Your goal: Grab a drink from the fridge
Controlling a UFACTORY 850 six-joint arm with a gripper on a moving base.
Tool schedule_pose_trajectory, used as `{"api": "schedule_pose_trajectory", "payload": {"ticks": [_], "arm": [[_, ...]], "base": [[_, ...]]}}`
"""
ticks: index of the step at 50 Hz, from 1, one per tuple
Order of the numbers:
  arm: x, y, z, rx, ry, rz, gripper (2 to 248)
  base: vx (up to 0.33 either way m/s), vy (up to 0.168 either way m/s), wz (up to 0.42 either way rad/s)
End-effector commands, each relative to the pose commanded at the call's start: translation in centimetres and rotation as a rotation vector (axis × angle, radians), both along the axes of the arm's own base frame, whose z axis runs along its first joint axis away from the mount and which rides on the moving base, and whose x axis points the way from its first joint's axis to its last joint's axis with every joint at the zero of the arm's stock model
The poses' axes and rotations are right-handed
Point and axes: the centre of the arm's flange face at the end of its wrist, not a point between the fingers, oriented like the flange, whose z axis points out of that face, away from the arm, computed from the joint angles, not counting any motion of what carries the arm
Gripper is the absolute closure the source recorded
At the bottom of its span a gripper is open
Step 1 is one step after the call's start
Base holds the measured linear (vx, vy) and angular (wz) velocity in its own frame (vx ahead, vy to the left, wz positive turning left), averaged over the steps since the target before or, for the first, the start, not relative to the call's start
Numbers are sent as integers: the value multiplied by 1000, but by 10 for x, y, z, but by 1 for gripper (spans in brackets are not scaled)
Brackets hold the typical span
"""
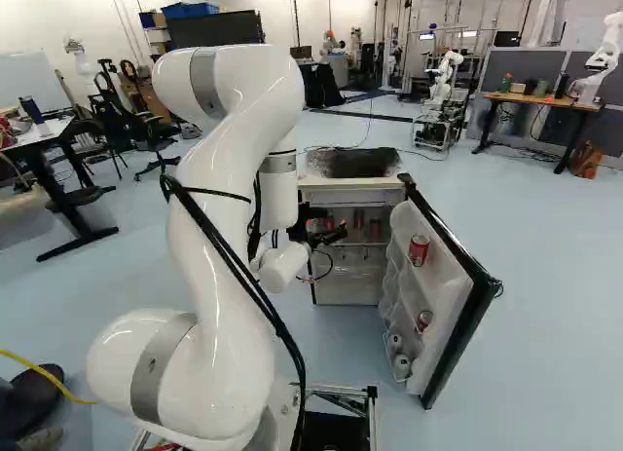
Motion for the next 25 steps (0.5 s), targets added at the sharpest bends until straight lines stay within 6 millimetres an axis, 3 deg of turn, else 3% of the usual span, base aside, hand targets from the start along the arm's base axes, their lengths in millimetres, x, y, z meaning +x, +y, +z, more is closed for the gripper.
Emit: {"api": "schedule_pose_trajectory", "payload": {"ticks": [25], "arm": [[17, -32, -34, 2, 17, -71, 3]], "base": [[2, -1, -1]]}}
